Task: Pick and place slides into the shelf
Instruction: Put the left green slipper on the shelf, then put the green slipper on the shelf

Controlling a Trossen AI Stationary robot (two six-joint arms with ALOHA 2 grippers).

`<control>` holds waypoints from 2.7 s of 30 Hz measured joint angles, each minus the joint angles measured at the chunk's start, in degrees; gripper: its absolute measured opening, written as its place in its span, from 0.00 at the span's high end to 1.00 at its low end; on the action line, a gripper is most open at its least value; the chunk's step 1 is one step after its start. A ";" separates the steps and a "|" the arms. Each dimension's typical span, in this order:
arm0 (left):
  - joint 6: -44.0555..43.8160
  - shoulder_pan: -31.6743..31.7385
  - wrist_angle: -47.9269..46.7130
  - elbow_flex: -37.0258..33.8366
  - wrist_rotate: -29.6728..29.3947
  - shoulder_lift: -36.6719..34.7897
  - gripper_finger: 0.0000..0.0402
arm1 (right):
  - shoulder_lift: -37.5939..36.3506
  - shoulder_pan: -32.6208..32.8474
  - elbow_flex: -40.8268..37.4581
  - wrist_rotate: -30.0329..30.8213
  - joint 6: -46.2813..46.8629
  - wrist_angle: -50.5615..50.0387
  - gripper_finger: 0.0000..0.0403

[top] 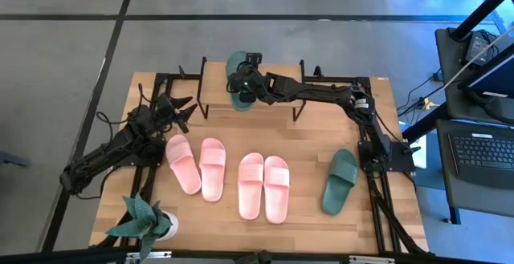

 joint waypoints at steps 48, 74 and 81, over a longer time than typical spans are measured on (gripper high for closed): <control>0.00 0.02 -0.02 0.00 0.09 0.00 0.54 | -5.73 6.49 23.95 -30.19 28.72 -58.54 0.38; 0.02 0.00 0.11 0.00 0.20 0.00 0.54 | -21.55 48.80 -27.49 -22.27 105.48 -67.57 0.38; 0.00 0.01 0.59 0.00 -2.17 0.00 0.54 | -21.49 53.71 -36.46 -30.39 110.14 -60.85 0.38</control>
